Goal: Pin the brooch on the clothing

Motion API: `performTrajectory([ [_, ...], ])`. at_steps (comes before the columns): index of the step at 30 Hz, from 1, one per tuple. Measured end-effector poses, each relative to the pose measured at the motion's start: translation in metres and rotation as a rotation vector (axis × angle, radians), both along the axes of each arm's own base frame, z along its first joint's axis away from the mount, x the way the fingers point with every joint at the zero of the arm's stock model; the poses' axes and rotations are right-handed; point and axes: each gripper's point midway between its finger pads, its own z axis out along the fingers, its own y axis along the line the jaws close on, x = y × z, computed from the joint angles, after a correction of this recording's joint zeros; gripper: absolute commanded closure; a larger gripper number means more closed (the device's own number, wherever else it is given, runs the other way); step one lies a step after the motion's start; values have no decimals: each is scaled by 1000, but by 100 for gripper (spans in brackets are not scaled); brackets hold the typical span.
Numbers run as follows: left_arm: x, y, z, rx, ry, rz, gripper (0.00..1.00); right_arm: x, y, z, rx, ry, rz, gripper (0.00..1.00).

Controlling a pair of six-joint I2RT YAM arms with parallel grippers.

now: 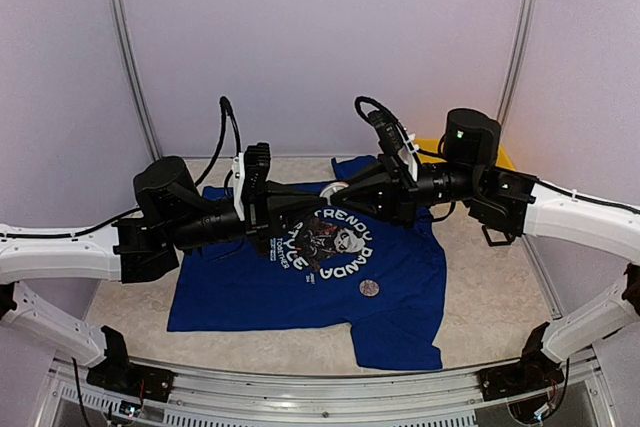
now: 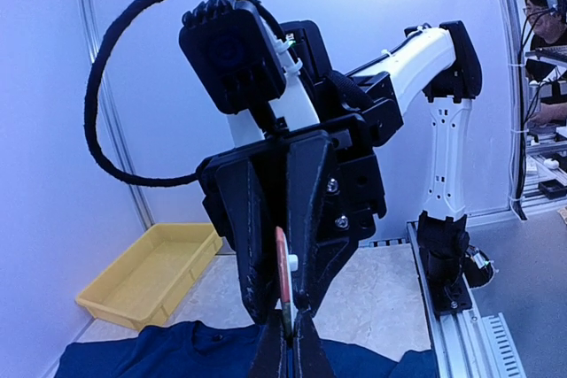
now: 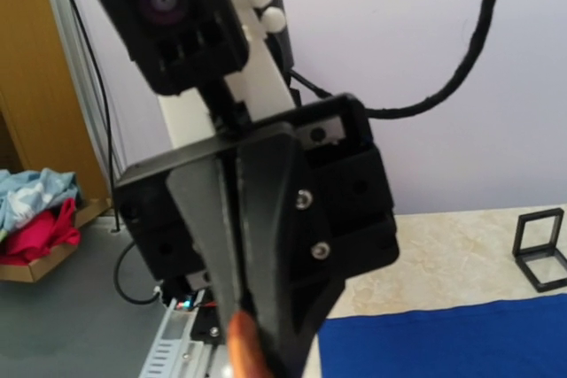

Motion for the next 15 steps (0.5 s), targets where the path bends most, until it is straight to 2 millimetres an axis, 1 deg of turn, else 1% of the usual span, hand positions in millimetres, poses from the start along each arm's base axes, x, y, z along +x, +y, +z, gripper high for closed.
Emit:
performTrajectory([
  [4,-2,2,-1,14,-27,4,100,-2,2,-1,-13,7,11,89],
  [7,-2,2,-1,20,-42,6,100,-1,3,-3,-25,12,18,85],
  [11,-3,3,2,17,-59,11,100,1,7,-1,-36,15,23,76],
  [15,-4,4,1,19,-64,12,100,2,7,-4,-49,14,20,60],
])
